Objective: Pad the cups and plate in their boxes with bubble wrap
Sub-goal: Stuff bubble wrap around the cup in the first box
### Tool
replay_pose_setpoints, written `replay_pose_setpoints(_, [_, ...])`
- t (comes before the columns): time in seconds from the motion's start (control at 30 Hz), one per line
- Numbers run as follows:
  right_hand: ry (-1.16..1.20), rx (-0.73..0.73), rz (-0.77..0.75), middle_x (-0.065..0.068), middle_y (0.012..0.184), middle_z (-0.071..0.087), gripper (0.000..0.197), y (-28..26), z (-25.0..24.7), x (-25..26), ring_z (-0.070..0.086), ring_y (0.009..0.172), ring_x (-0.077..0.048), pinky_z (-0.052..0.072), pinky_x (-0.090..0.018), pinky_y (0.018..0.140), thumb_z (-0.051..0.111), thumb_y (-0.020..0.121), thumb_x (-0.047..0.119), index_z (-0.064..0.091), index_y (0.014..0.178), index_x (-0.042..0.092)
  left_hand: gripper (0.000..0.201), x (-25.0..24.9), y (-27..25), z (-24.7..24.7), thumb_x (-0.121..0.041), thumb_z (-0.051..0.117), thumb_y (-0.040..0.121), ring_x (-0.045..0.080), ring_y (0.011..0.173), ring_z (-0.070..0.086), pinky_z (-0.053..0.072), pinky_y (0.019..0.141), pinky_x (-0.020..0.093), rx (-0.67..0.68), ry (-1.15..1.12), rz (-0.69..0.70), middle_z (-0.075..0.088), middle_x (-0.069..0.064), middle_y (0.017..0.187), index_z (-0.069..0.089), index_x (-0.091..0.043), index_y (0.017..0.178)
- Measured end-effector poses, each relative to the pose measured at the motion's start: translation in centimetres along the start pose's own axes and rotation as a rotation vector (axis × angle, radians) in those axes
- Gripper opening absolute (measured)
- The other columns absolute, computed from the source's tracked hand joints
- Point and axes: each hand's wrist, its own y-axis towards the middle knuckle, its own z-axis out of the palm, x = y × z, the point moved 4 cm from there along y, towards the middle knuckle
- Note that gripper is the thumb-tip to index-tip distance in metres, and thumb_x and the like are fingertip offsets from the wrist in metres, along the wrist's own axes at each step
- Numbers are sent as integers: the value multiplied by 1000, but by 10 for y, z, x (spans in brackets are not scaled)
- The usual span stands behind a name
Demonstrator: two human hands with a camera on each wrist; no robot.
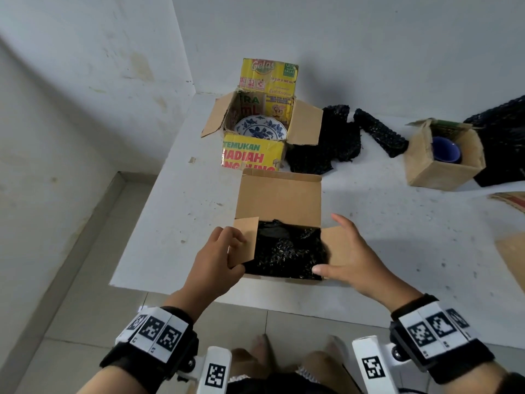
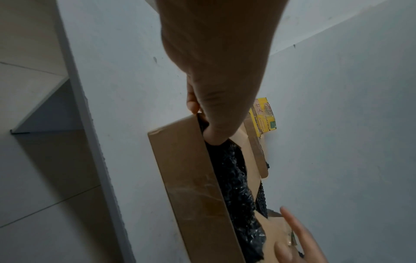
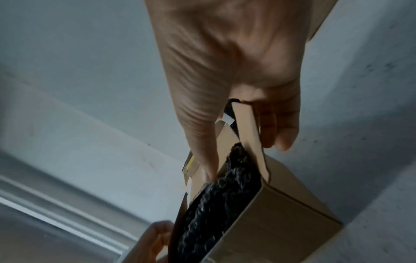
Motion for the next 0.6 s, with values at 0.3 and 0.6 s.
replay_pose_setpoints(0.3, [-596,-343,-356,-7,92,46,100,-3,31,23,19,42,-3,15,-10,37,79,62,12,23,143,26,44,8,-4,-6,-39,82,65,4,71,49,36,58,11,4,5,155,48,-16,76,50,-35,95])
replay_pose_setpoints(0.6, [-578,-290,-426,1,96,45,75,-7,34,24,38,60,-7,30,-13,41,50,81,51,21,143,21,41,14,1,-11,-56,61,72,2,75,52,48,65,20,7,-8,302,48,-22,77,66,-25,100])
